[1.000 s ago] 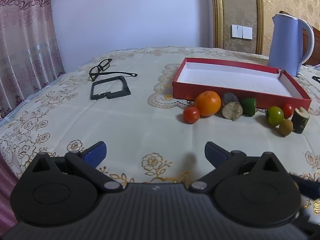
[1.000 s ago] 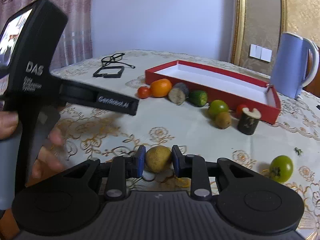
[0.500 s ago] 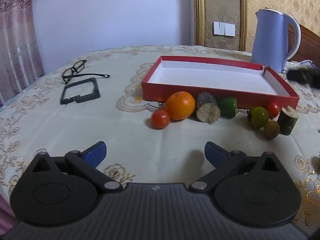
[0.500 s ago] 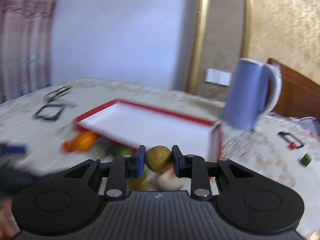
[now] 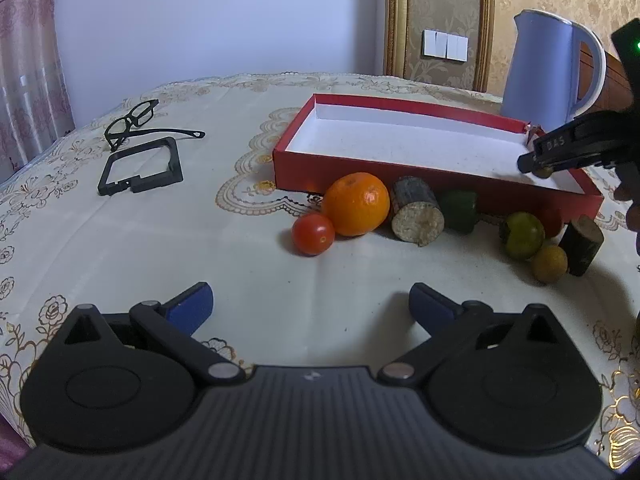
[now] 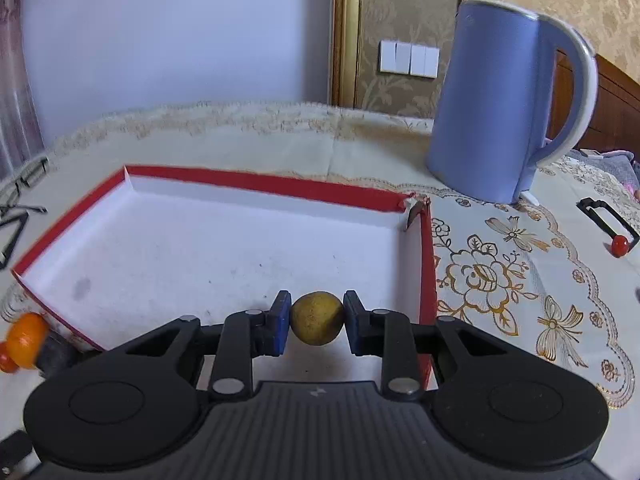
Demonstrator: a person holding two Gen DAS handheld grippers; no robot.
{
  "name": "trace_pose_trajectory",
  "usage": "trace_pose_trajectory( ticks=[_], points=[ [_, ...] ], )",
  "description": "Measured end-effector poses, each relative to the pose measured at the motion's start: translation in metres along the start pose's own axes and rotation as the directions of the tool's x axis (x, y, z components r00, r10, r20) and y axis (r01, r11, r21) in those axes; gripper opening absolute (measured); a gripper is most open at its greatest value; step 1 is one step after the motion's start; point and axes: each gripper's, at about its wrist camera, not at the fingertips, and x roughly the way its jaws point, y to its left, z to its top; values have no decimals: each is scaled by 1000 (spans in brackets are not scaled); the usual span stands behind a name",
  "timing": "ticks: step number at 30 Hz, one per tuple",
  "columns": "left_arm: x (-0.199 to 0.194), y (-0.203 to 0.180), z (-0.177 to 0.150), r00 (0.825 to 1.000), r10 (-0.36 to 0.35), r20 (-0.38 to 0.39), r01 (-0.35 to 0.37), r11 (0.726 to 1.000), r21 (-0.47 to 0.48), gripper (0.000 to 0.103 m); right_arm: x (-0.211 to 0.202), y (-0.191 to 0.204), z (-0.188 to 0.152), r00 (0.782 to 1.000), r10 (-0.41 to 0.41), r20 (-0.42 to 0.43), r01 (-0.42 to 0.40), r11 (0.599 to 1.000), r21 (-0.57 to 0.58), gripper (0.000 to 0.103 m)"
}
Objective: Organize fruits
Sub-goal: 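Carry the brown fruit into the red tray and open the right gripper, then withdraw the right tool from the tray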
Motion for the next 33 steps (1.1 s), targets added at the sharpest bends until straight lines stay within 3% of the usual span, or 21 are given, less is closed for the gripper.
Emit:
trace_pose_trajectory(
  ticks=[4,6,8,14,17,19,24,26,29,33],
  points=[
    [0,1,-1,1000,-4,2,4,1000,-6,103,11,-6,3,995,82,-50,-80,996,32,29],
    [1,1,-1,1000,-4,3,4,1000,-6,103,8,-6,3,996,87,-25,-87,996,29,41],
    [1,1,-2,1000,-4,3,5,1000,-6,103,-2,-8,2,996,90,6,-90,995,36,70],
    [1,1,-2,1000,-7,5,7,1000,-8,103,-41,-30,-4,992,53,113,-62,995,78,71],
    [0,1,-2,1000,-8,6,8,1000,-8,103,-64,-53,-16,990,-19,138,2,992,123,71],
    [0,2,-2,1000,-9,8,9,1000,-8,103,-82,-69,-33,988,-27,152,4,988,152,71],
    [0,1,-2,1000,-7,8,7,1000,-9,103,-134,-81,-87,984,26,177,-42,995,86,71],
    [0,1,-3,1000,-8,9,8,1000,-9,103,-146,-82,-100,978,-18,207,1,997,82,71],
    [-2,2,-4,1000,-13,14,13,1000,-2,103,-139,-85,-97,968,-140,210,124,988,91,71],
    [-9,5,-7,1000,-12,25,11,1000,25,103,-107,-91,-87,973,-159,165,140,983,121,71]
  ],
)
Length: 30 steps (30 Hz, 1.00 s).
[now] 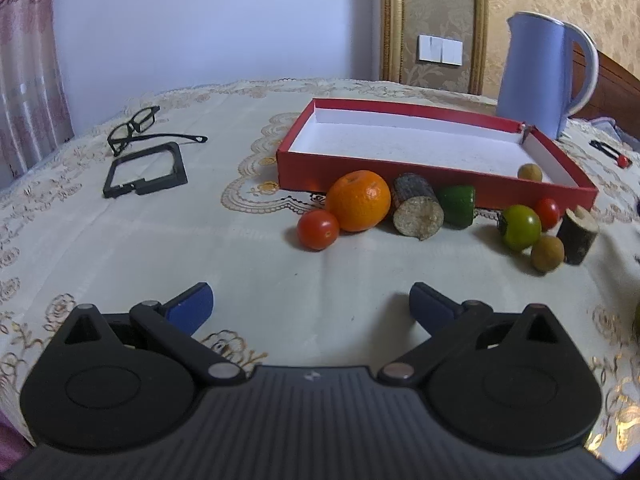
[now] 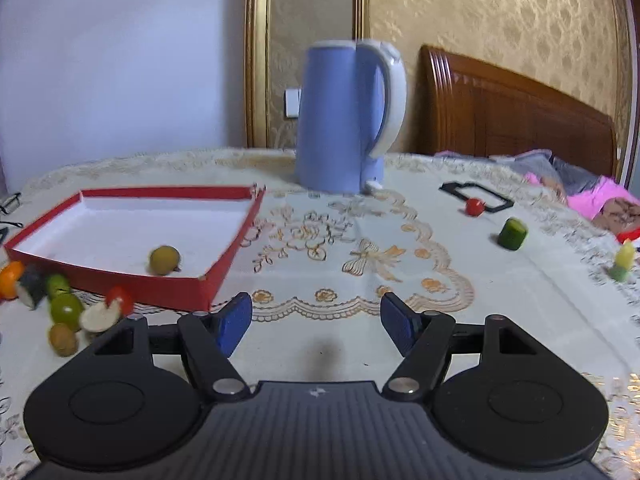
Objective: Organize fruits
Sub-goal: 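Withdraw the right tool from the tray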
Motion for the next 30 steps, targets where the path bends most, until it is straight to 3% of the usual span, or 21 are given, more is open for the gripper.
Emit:
trace_pose_trajectory(
  ticks=[6,9,16,20,24,30],
  points=[
    [-3,3,10,1000,-9,8,8,998,59,103,26,0,-7,997,60,-48,-57,996,66,71],
    [6,4,24,999,-45,-2,45,996,73,103,29,-7,-10,993,99,-69,-90,989,120,71],
    [38,16,35,997,-70,-36,73,992,98,103,32,-34,-15,981,187,-43,-168,945,280,74],
    [44,26,38,994,-100,-53,104,992,67,103,32,-35,-15,979,200,-42,-180,941,285,76],
    [44,20,37,999,-33,-30,36,993,112,103,33,-33,-14,979,197,-47,-177,945,274,78],
    [43,19,37,999,-33,-31,36,993,112,103,33,-32,-14,980,194,-50,-174,948,266,78]
  ],
)
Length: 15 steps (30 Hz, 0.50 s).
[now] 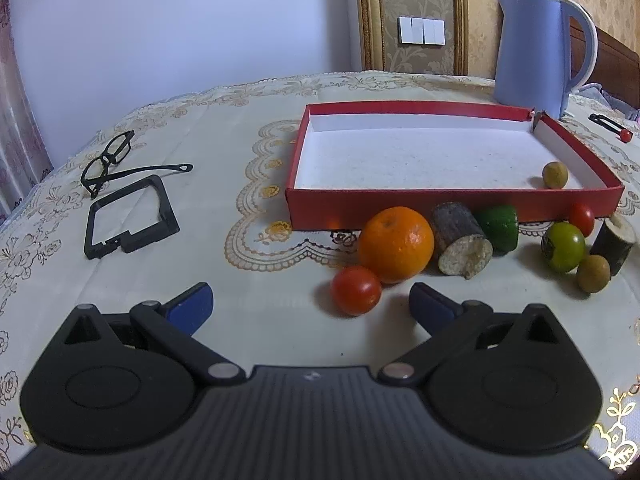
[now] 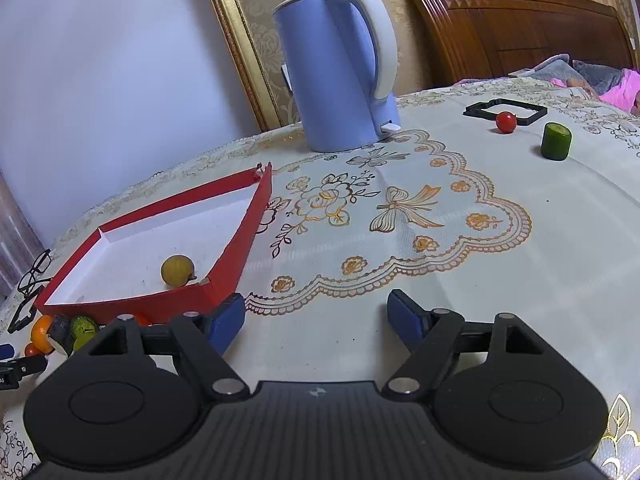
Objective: Organize fruits
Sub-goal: 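Withdraw the right tool from the tray, then close the left gripper on the red cherry tomato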
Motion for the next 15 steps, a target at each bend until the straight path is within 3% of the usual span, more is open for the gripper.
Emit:
trace_pose_trajectory(
  ticks=[15],
  points=[
    [1,5,-3,999,-32,-11,31,999,-37,103,0,0,0,1000,1,0,-1,1000,0,78]
  ],
)
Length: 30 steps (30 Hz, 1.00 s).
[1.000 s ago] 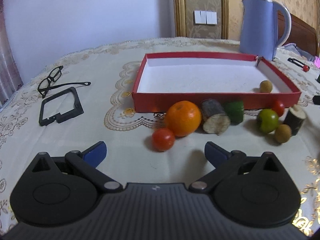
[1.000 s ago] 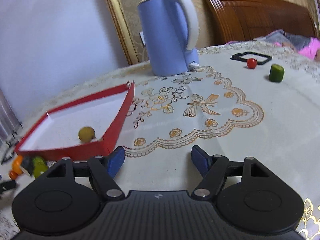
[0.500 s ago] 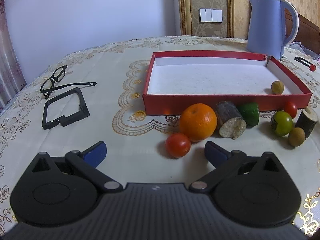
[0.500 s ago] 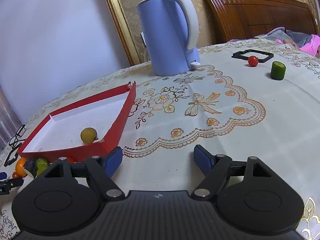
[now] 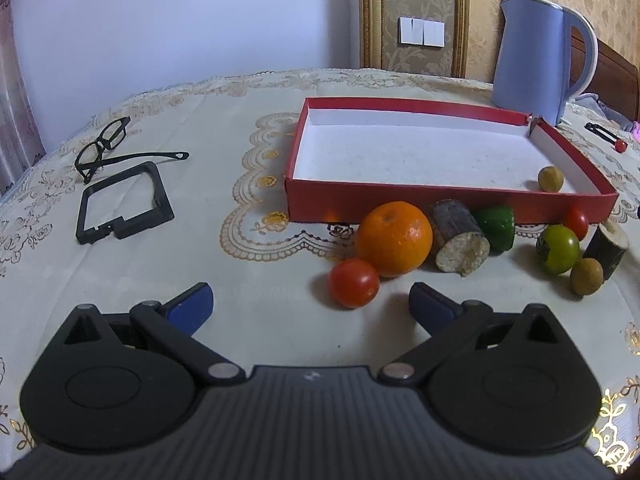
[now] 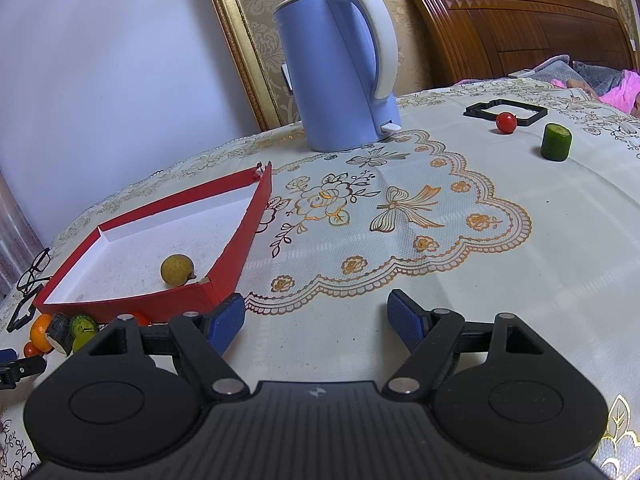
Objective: Organize fruits
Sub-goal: 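Close the left gripper on the red cherry tomato, then carry the cherry tomato into the red tray and open the left gripper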
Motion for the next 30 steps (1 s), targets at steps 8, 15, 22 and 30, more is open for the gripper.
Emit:
trace_pose_trajectory(
  ticks=[8,15,22,30],
  points=[
    [-5,-10,-1,998,49,35,-50,997,51,103,0,0,0,1000,0,0,0,1000,-1,78],
    [-8,-6,-2,999,21,42,-23,999,45,80,0,0,0,1000,-1,-1,1,1000,-3,78],
    [-13,-15,-4,998,-7,61,1,996,90,23,0,1,0,1000,-3,-2,3,1000,-7,78],
    [-31,-13,0,991,6,137,-13,998,54,23,0,1,0,1000,-2,-1,2,1000,-5,78]
  ],
)
